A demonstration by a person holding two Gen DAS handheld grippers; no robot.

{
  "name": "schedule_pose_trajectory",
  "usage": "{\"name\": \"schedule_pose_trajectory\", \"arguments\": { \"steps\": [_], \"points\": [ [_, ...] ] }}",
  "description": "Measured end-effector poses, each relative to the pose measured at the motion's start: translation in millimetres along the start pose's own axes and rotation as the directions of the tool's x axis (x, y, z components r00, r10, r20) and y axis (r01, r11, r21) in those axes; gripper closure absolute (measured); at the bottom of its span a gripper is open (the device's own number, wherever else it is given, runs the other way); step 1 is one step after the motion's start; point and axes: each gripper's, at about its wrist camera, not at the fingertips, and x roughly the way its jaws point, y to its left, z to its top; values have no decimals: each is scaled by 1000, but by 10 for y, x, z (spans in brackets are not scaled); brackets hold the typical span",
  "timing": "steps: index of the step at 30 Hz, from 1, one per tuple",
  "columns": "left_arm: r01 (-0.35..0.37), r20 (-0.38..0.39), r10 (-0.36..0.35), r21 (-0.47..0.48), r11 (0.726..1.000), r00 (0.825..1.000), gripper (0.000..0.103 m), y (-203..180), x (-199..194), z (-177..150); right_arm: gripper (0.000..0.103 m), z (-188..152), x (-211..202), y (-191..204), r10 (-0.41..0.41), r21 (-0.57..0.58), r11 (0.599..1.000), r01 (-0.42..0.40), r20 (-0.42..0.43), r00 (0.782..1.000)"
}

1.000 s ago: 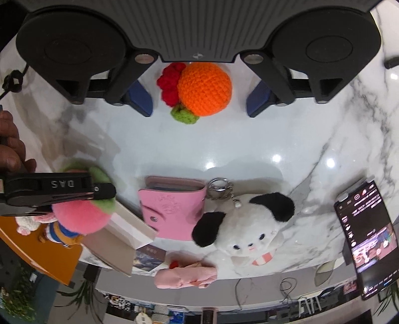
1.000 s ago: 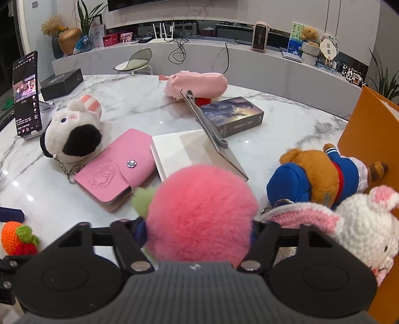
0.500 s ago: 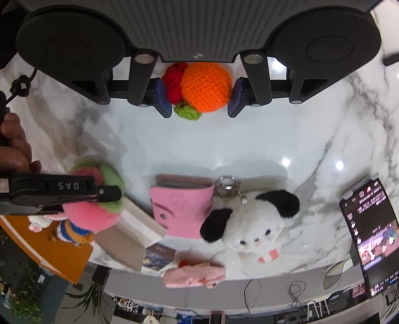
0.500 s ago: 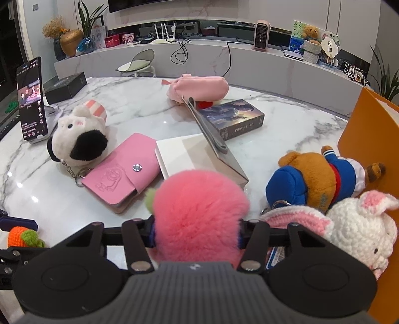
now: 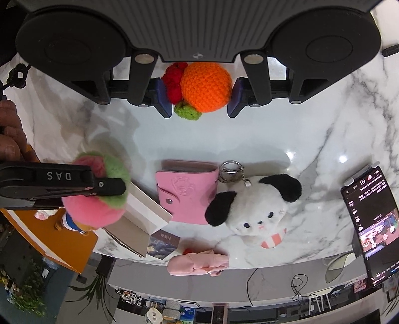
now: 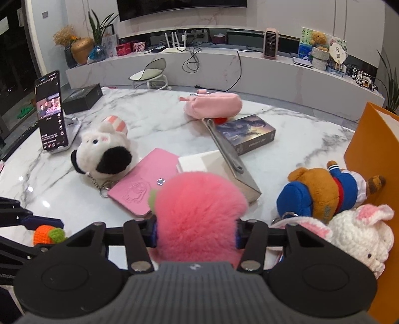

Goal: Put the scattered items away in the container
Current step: 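Grasp the pink pom-pom ball with the right tool while the left tool holds the crocheted orange, then carry the crocheted orange and pink pom-pom with both tools over the orange box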

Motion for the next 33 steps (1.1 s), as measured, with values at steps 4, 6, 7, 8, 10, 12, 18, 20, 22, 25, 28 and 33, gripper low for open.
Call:
{"name": "schedule_pose_trajectory", "arguments": {
  "steps": [4,6,7,8,10,12,18,20,22,25,28,33],
  "points": [
    [2,10,-2,0,1000,1000,46,-6,-33,13,51,30,-87,50,17,-5,1000,-17,13,1000],
    [4,17,-4,-1,1000,1000,46,-8,-55,20,51,52,-146,68,25,-5,1000,-24,26,999],
    [5,20,-5,-1,1000,1000,46,-11,-65,23,51,65,-185,74,27,-3,1000,-27,35,999],
    [6,22,-6,-2,1000,1000,46,-13,-75,27,51,77,-217,76,30,0,1000,-30,41,999],
    [9,29,-9,-2,1000,1000,46,-20,-99,43,51,105,-282,80,31,2,1000,-31,53,998],
    [22,35,-22,-9,1000,999,46,-32,-134,74,51,147,-368,83,31,6,999,-32,69,997],
    [57,76,-58,5,998,995,46,-160,-327,229,51,336,-783,135,43,-10,999,-41,161,986],
    [64,88,-64,5,998,994,46,-201,-402,294,51,398,-936,146,45,-18,999,-42,195,980],
    [64,103,-65,12,998,992,46,-251,-484,374,51,452,-1086,133,45,-24,999,-41,226,973],
    [53,119,-56,29,998,991,46,-337,-571,498,51,520,-1307,63,43,-28,999,-37,266,963],
    [46,135,-51,43,998,990,46,-453,-648,620,51,589,-1486,-66,28,-17,1000,-24,298,954],
    [75,165,-85,66,995,983,46,-750,-793,844,51,718,-1755,-356,-2,51,999,-17,348,938]
  ]
}}
